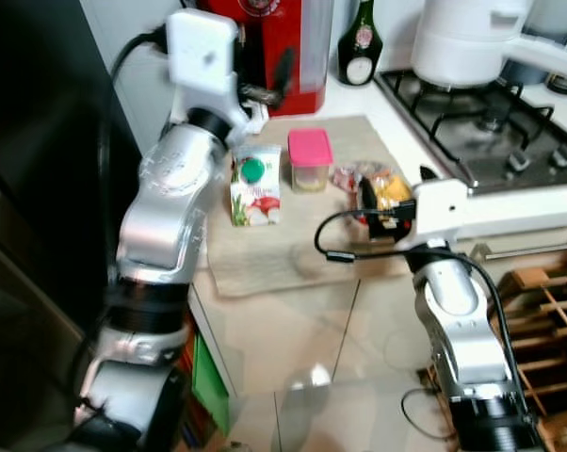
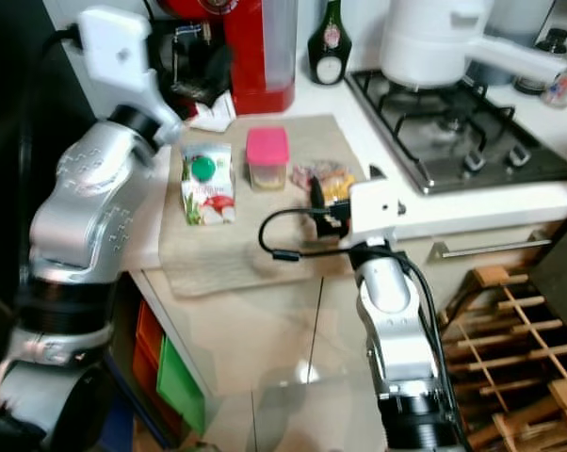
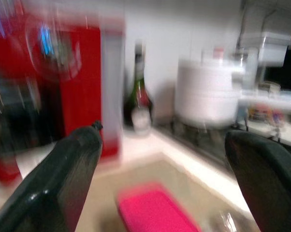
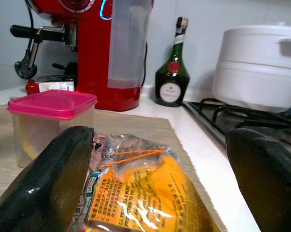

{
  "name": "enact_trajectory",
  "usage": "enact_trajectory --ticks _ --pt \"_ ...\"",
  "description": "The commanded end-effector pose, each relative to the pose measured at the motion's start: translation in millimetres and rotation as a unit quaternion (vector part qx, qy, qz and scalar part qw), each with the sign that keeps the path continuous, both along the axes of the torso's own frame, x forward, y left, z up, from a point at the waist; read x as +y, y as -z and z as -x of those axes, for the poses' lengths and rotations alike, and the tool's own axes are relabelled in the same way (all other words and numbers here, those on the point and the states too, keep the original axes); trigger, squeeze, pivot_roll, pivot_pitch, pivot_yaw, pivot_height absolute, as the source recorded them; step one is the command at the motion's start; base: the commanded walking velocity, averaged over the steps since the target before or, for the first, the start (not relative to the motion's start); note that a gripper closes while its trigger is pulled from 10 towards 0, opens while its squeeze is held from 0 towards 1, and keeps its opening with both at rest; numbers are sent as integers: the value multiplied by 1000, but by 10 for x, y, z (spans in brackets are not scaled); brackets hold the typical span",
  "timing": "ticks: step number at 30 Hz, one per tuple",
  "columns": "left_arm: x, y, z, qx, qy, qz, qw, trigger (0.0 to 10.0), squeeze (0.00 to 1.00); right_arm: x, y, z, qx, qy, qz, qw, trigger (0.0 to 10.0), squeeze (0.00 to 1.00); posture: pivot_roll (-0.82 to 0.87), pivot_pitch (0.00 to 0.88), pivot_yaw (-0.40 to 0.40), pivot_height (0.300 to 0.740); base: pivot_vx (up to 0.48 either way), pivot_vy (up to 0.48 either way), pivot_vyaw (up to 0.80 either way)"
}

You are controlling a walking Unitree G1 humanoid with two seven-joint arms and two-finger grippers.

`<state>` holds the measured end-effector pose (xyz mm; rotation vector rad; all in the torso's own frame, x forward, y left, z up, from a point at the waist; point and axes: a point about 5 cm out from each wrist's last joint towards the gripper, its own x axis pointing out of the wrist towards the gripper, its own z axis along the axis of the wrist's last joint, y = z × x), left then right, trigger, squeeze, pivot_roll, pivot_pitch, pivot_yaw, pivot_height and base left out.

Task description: Restocking fridge

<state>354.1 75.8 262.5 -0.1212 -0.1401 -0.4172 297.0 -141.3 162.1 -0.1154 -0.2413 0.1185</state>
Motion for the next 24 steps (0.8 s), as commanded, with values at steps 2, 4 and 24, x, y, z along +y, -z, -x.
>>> enact_trajectory --ticks 2,4,24 --pt "58 73 -64 49 -14 8 999 10000 0 28 -71 25 -16 1 1 1000 10000 0 -92 0 68 740 0 0 0" --pt "77 151 -93 71 -31 -9 997 10000 0 15 -73 35 -17 5 1 1000 10000 0 -101 0 74 740 0 0 0" --pt "30 341 -78 141 -41 -27 989 10000 0 11 -47 45 -11 9 1 1000 10000 0 -94 0 82 740 0 0 0"
